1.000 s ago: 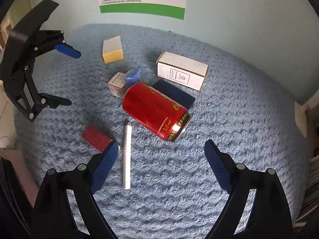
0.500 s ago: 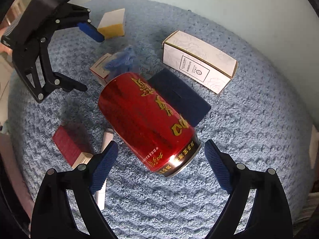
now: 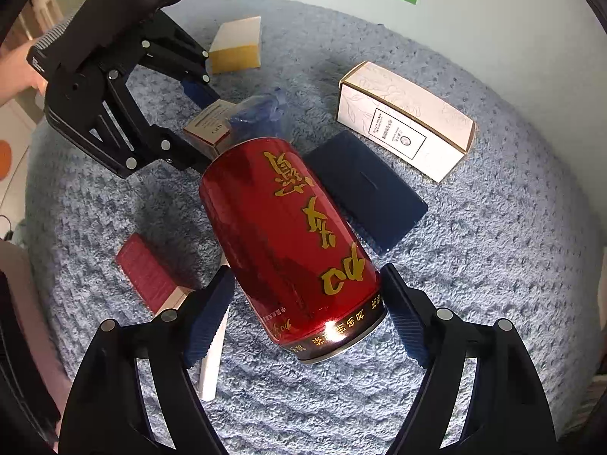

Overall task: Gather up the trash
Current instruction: 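Grasp the red can with the right tool while the left tool grasps the Shiseido box, then lift and carry the can and Shiseido box with both tools to the wastebasket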

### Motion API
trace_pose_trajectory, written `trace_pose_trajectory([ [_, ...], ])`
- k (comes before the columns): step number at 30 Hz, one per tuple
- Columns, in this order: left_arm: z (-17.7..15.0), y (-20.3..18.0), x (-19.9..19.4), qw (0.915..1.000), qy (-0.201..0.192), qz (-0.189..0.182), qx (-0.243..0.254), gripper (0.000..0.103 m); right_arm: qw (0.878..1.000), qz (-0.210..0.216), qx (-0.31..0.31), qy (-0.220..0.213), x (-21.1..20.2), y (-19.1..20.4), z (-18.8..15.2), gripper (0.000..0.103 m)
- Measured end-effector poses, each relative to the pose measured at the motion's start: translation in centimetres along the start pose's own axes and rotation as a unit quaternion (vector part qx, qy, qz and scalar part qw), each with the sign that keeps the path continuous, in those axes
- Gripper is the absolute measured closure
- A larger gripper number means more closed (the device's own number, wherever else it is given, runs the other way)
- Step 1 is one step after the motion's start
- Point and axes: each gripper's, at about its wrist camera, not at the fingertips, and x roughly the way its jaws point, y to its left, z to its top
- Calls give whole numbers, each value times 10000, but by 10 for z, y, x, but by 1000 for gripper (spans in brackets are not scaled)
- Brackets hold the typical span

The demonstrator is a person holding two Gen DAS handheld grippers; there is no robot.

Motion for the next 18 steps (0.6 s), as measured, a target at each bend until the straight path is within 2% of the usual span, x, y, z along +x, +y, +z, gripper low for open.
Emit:
trace_pose_trajectory([
  [11,-47,-16,-52,9991,-283,218,-244,57,9962,-264,751,-355,-47,2,-43,26],
  [18,-30,-41,-68,9985,-433,331,-29,57,9912,-477,1124,-520,-73,14,-74,26],
])
